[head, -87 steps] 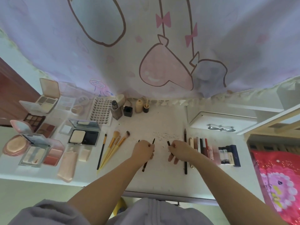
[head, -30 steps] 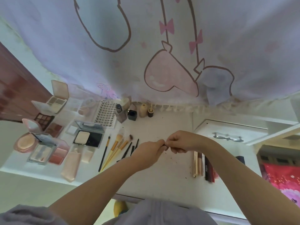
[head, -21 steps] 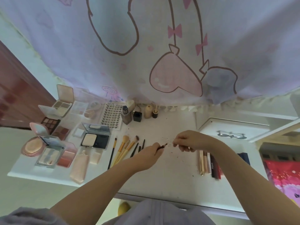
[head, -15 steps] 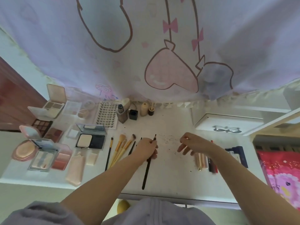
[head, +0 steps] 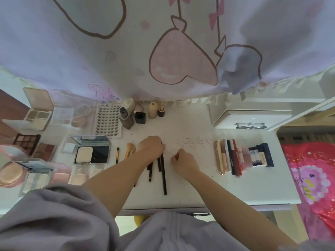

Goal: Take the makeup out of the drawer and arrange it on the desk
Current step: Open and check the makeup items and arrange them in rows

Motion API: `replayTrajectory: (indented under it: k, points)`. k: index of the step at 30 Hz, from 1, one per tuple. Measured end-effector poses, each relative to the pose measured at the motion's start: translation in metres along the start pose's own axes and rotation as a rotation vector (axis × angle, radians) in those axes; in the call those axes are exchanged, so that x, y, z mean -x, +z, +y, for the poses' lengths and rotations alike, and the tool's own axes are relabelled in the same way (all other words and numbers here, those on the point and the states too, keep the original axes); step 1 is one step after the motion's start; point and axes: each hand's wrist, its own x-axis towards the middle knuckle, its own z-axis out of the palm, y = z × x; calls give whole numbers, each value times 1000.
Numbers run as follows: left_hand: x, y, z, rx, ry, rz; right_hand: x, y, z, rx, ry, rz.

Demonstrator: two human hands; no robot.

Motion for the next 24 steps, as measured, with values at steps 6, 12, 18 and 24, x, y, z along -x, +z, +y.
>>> replayTrajectory:
  k: [6,12,18,24]
  points:
    - [-5,-3,-6,-84,-15,43,-4,7,-18,144,-23,-24]
    - [0,-10,13,-113,123,139,-13,-47,13,72,-6,84]
    - [16,23,96,12,331,55,-29,-115,74,208,78,178]
    - [17,59,159,-60,258,-41,-38,-122,91,247,37,124]
